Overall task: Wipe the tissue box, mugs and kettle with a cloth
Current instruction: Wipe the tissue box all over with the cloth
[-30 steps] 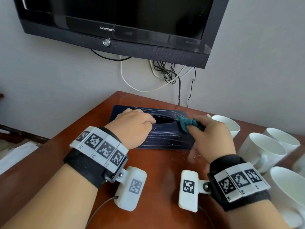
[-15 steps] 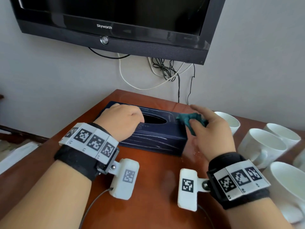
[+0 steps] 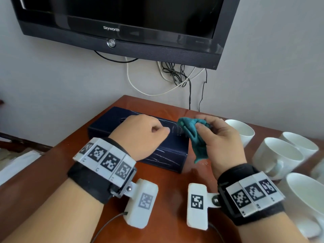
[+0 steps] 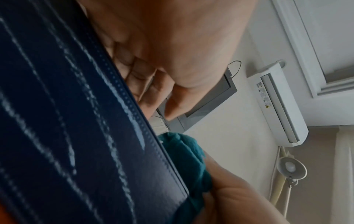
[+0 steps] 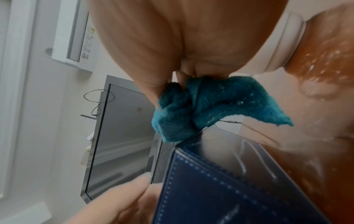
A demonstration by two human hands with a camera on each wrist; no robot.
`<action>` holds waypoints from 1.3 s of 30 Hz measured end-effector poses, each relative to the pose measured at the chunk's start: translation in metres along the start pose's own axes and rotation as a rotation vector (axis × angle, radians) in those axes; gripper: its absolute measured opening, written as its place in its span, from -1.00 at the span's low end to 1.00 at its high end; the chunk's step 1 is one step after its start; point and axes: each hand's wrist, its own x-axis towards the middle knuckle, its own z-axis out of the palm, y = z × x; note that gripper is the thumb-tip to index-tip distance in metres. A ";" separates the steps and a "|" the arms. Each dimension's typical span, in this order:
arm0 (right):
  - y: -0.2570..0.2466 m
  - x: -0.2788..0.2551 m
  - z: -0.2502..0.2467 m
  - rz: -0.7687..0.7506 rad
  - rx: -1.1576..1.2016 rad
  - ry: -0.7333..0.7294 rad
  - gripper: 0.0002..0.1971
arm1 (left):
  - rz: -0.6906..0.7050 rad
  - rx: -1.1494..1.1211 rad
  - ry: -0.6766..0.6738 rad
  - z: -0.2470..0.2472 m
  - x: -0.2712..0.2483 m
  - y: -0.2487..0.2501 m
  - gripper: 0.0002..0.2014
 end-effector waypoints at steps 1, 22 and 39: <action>-0.001 -0.001 0.001 -0.001 0.005 -0.012 -0.79 | 0.002 0.005 -0.029 0.002 -0.001 0.003 -0.62; -0.012 -0.008 0.006 -0.101 -0.286 -0.289 -0.69 | 0.046 0.157 -0.218 -0.001 -0.001 0.004 -0.06; -0.019 -0.008 0.002 -0.058 -0.331 -0.398 -0.73 | 0.075 0.154 -0.229 -0.003 0.002 0.001 -0.03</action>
